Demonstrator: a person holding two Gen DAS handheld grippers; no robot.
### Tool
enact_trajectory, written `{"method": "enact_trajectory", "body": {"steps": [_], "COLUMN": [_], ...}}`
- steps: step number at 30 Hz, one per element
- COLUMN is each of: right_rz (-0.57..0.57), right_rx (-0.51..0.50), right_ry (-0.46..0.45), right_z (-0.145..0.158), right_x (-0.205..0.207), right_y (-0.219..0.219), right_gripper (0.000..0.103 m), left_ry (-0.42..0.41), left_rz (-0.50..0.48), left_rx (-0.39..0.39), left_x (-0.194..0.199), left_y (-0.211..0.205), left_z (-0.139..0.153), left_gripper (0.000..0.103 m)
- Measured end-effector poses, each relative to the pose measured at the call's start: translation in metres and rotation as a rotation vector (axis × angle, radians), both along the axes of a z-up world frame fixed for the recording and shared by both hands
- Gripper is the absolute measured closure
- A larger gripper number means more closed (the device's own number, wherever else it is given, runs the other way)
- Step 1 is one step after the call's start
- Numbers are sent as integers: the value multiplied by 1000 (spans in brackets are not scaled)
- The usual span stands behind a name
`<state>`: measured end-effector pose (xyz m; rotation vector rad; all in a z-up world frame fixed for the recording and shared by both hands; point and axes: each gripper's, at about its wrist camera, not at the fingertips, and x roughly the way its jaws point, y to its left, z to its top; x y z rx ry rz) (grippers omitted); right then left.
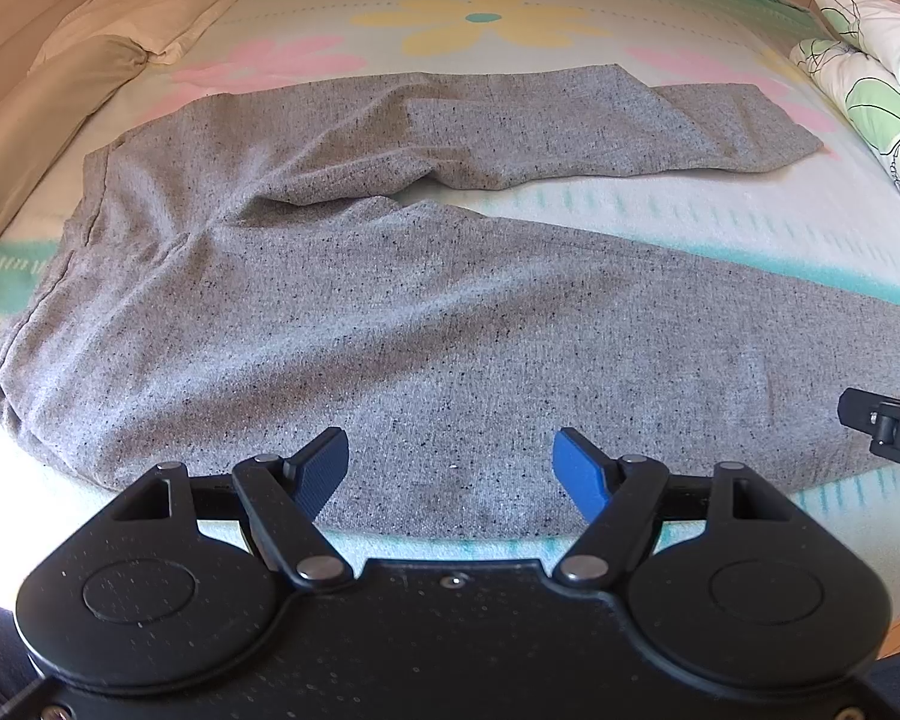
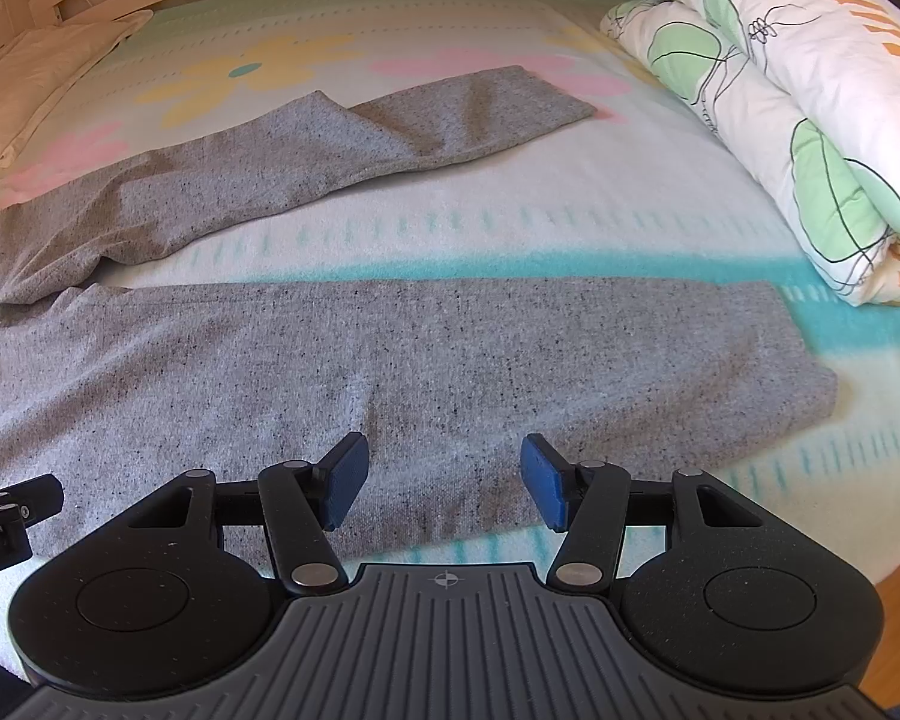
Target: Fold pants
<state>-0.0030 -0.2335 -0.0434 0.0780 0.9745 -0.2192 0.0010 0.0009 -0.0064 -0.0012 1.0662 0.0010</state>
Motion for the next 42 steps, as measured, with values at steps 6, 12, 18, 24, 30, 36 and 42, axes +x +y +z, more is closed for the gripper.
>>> {"method": "enact_trajectory", "body": {"steps": [6, 12, 18, 24, 30, 36, 42], "right_rz": [-1, 0, 0, -18, 5, -52, -147], "right_rx": [0, -1, -26, 10, 9, 108, 132], "right_ry": [-1, 0, 8, 26, 47, 54, 48], "right_z": [0, 0, -2, 0, 12, 29, 35], "right_x": [0, 0, 0, 5, 27, 73, 141], "right_y": [0, 0, 0, -6, -9, -35, -71], "right_gripper": [48, 48, 48, 48, 48, 48, 49], "left_ry": [5, 14, 8, 10, -58, -73, -54], "left_rz": [0, 5, 8, 6, 26, 67, 113], "left_rx": [1, -1, 16, 39, 83, 96, 130], "left_x": [0, 2, 2, 22, 65, 114, 149], "left_y": [0, 1, 1, 7, 26, 45, 59], "left_z": [-2, -3, -3, 7, 35, 40, 21], "left_gripper": [27, 27, 29, 33, 33, 33, 33]}}
